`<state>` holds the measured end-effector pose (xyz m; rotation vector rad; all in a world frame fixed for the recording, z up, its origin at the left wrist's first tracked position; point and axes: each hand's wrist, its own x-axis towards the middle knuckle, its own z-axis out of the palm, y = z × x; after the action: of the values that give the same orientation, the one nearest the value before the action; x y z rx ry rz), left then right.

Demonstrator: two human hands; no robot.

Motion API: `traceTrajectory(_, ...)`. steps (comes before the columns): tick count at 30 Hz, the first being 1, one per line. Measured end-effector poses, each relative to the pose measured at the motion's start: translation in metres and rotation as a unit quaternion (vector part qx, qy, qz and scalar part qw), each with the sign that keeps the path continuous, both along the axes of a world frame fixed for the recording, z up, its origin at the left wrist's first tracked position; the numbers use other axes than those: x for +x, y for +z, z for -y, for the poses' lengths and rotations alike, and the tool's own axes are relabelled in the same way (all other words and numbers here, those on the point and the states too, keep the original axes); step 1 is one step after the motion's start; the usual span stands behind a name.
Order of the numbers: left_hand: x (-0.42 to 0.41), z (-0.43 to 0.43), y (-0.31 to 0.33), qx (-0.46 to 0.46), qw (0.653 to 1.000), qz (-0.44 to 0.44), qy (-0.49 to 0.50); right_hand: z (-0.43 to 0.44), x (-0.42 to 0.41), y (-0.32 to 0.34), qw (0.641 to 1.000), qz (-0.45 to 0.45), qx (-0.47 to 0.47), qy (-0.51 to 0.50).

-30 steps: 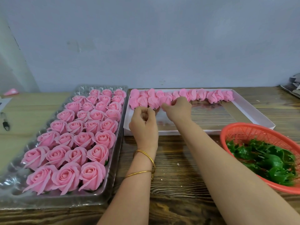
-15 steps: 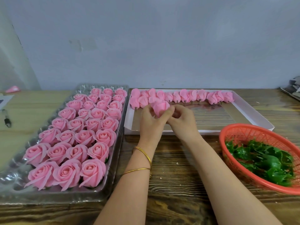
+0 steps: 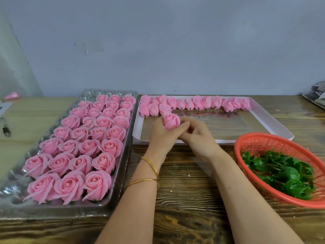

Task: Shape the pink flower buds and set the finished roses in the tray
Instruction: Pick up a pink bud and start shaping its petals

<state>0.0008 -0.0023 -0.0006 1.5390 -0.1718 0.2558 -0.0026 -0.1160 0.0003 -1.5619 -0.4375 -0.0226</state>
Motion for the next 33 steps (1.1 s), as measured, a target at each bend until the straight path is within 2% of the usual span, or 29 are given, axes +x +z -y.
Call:
traceTrajectory(9, 0.001, 0.000, -0.003, 0.004, 1.000, 0.010, -0.004, 0.000, 0.000, -0.001, 1.000, -0.023, 0.003, -0.019)
traceTrajectory(15, -0.001, 0.002, 0.001, 0.004, 0.999, 0.030, 0.031, -0.002, 0.001, 0.000, 0.998, -0.033, 0.000, -0.061)
traceTrajectory(18, 0.002, 0.002, -0.002, 0.033, 0.996, 0.045, 0.062, -0.001, 0.002, 0.000, 0.994, -0.041, 0.005, -0.098)
traceTrajectory(23, 0.005, 0.003, -0.005, 0.110, 0.988, 0.076, 0.081, -0.004, 0.002, 0.005, 0.986, -0.055, 0.079, -0.138)
traceTrajectory(26, 0.003, 0.005, -0.005, 0.152, 0.979, 0.107, 0.086, -0.008, -0.001, 0.007, 0.987, -0.047, 0.056, -0.144)
traceTrajectory(33, 0.000, 0.007, -0.005, 0.161, 0.973, 0.132, 0.103, -0.012, -0.002, 0.008, 0.984, -0.028, -0.001, -0.176)
